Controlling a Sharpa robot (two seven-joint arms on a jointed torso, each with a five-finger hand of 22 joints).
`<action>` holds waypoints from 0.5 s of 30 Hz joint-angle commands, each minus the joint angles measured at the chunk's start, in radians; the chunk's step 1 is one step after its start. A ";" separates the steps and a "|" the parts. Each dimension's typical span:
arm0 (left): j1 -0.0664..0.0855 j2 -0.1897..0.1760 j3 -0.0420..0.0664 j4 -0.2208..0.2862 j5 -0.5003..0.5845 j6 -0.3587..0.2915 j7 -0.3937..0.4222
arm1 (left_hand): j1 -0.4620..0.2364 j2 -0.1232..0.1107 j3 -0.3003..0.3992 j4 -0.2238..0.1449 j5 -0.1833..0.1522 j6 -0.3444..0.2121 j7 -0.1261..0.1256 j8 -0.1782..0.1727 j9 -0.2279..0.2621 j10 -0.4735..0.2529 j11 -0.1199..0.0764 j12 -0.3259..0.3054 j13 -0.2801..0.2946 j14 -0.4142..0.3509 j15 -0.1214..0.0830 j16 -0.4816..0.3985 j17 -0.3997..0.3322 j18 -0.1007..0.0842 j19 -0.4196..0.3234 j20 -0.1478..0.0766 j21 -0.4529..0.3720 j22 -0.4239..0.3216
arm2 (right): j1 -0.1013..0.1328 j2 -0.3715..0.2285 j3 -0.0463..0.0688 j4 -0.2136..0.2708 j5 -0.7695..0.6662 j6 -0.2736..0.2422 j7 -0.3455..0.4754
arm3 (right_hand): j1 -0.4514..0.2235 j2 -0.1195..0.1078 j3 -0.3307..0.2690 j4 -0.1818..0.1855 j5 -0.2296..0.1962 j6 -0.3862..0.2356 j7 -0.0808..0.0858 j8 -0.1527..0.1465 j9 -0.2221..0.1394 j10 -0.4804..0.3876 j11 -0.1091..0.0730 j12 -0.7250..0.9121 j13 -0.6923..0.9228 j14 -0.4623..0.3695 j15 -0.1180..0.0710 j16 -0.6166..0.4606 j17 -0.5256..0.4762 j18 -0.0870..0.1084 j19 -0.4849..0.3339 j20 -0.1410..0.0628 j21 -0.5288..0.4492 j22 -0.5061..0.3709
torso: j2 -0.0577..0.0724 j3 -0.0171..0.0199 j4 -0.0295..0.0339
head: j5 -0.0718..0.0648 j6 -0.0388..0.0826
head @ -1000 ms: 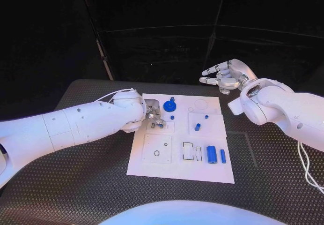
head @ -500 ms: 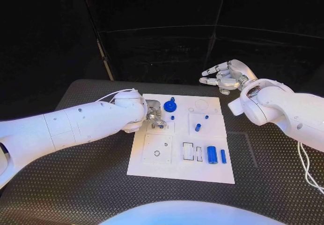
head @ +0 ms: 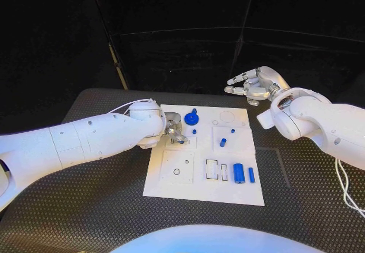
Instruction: Assemble the parts on the task board
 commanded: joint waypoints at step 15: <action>-0.005 0.002 -0.005 -0.002 -0.007 0.058 -0.012 | 0.001 0.011 0.143 -0.136 0.002 0.002 -0.008 0.006 0.000 0.003 -0.003 -0.007 -0.002 0.104 -0.005 0.003 0.263 -0.003 -0.001 0.000 -0.004 0.000 | 0.002 0.001 0.001 0.001 -0.003 0.007 0.004 | -0.004 0.007 -0.007 0.000 -0.005 -0.001 -0.002 0.005 -0.002 -0.002 -0.004 0.000 0.000 0.075 -0.008 -0.007 0.122 -0.002 -0.001 -0.009 -0.005 0.000 | 0.000 0.0000 -0.0006 | 0.000 -0.003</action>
